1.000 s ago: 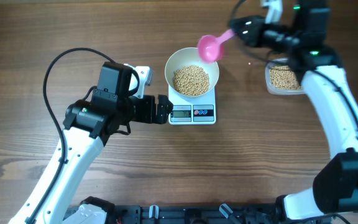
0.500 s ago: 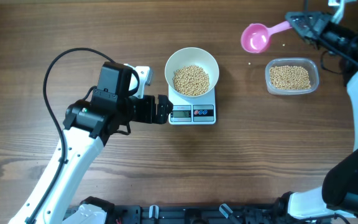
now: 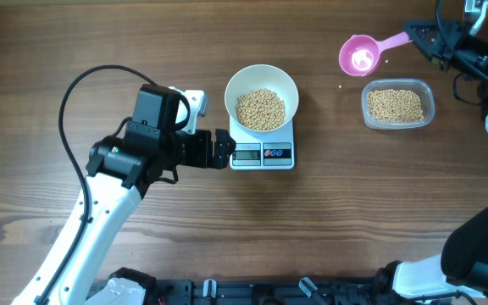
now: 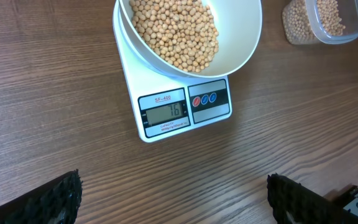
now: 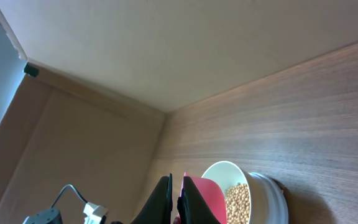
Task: Scoop item into bowl and weigh 150g on scale
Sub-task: 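Raise the emptied pink scoop and move it right toward the tub, then lower the pink scoop into the soybean tub with the right gripper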
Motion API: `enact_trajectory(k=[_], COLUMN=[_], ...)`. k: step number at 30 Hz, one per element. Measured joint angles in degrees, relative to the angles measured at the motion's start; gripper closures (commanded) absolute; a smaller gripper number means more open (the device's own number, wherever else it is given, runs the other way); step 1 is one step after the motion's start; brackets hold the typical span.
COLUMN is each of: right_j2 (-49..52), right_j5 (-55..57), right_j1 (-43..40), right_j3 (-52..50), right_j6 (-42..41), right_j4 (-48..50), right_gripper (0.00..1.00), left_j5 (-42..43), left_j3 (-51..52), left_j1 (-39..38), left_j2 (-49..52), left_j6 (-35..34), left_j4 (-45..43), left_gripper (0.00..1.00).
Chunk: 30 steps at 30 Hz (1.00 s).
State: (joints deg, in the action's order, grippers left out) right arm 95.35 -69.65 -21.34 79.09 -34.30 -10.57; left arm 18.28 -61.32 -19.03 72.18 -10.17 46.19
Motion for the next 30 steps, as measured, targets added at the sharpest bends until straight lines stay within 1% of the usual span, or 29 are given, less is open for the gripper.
enact_trajectory(k=[5, 15, 23, 26, 30], right_j2=[0.0, 0.0, 0.0, 0.0, 0.0], right_j5=[0.24, 0.7, 3.26, 4.09, 7.45], right_j1=[-0.15, -0.74, -6.51, -8.31, -8.52], right_j3=[0.0, 0.0, 0.0, 0.0, 0.0], right_j6=[0.31, 8.96, 11.39, 15.02, 23.91], right_j4=[-0.07, -1.18, -1.33, -3.34, -10.78], right_gripper=[0.96, 0.96, 0.96, 0.96, 0.96], left_j5=[0.0, 0.0, 0.0, 0.0, -0.02], left_j3=[0.0, 0.0, 0.0, 0.0, 0.0], left_j1=[0.0, 0.0, 0.0, 0.0, 0.0], left_j2=[0.0, 0.0, 0.0, 0.0, 0.0], left_j6=[0.0, 0.0, 0.0, 0.0, 0.0], left_j4=[0.0, 0.0, 0.0, 0.0, -0.02], left_gripper=[0.0, 0.0, 0.0, 0.0, 0.0])
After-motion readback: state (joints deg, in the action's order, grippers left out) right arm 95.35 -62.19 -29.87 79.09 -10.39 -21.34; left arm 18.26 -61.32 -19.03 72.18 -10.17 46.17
